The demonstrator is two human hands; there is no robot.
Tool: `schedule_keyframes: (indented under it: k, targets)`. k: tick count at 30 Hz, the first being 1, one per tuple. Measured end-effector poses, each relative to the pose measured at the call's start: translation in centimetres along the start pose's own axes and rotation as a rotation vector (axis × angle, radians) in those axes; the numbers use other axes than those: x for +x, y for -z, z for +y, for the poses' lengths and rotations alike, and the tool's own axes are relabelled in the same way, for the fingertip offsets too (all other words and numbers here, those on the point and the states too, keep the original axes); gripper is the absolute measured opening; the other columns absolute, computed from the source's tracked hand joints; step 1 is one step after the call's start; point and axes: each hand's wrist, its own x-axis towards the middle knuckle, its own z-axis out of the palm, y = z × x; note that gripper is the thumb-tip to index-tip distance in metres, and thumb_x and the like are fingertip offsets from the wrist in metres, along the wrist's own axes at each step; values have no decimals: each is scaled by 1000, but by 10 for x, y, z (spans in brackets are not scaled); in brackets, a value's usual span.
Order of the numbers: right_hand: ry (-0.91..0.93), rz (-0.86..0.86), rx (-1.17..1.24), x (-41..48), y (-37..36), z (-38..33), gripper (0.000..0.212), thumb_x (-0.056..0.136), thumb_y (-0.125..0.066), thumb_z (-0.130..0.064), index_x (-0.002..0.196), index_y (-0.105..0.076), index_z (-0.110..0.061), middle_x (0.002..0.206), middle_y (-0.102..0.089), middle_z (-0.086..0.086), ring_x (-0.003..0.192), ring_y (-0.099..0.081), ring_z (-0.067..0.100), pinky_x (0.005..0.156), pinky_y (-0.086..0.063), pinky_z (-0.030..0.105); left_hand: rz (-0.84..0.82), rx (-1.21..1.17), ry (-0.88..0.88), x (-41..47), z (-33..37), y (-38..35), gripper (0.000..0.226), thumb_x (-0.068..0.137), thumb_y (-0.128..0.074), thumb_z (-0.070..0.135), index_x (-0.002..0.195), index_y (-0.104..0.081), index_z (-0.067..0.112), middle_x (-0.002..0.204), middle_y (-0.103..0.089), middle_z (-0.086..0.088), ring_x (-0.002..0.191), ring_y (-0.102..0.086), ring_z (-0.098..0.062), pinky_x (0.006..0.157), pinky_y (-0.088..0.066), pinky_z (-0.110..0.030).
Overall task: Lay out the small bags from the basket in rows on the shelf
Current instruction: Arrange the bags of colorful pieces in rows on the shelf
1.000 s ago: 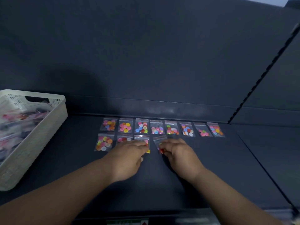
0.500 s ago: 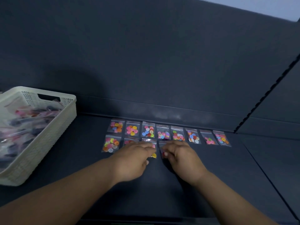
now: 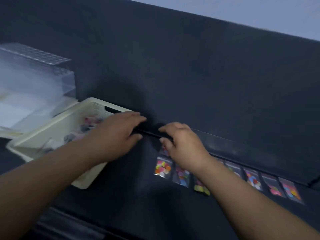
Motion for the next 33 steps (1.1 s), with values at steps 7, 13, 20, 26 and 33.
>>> schedule_keyframes:
  k: [7,13,20,26,33]
  targets:
    - [172,-185,5,82,-48,-72,34,90,-55,-24,123,-58,-17,125,-56,7,116,-49,27,98,-38,31,-21,143,356,-52,-106,37,54,90,-55,27,141,-40,18,147,-40,-4,133,-38,-22,107,-27,-28]
    - [163,-351,51,130,-92,-116,38,86,-59,-29,124,-57,-24,121,-55,1,109,-54,20,84,-40,24,-156,122,497,-71,-147,30,61,93,-50,33,147,-26,19,154,-25,-2,137,-31,-21,110,-27,-29]
    - [-129,-546,-246,177,-131,-112,22,82,-60,-28,101,-57,-18,110,-62,7,95,-58,26,71,-39,27,-105,39,478,-77,-159,20,58,94,-47,30,147,-26,20,158,-14,0,139,-26,-20,111,-26,-30]
    - [-67,-569,-113,183,-148,-109,13,82,-57,-13,70,-56,-19,83,-56,3,85,-55,24,68,-38,24,-79,24,474,-76,-161,19,54,93,-47,31,144,-33,20,157,-18,-1,138,-29,-21,110,-27,-30]
    - [-87,-398,268,191,-149,-103,21,75,-68,-10,94,-66,-18,88,-61,-1,82,-57,18,72,-44,27,-81,-11,495,-74,-162,19,55,94,-47,31,146,-30,22,156,-18,1,138,-29,-19,110,-28,-28]
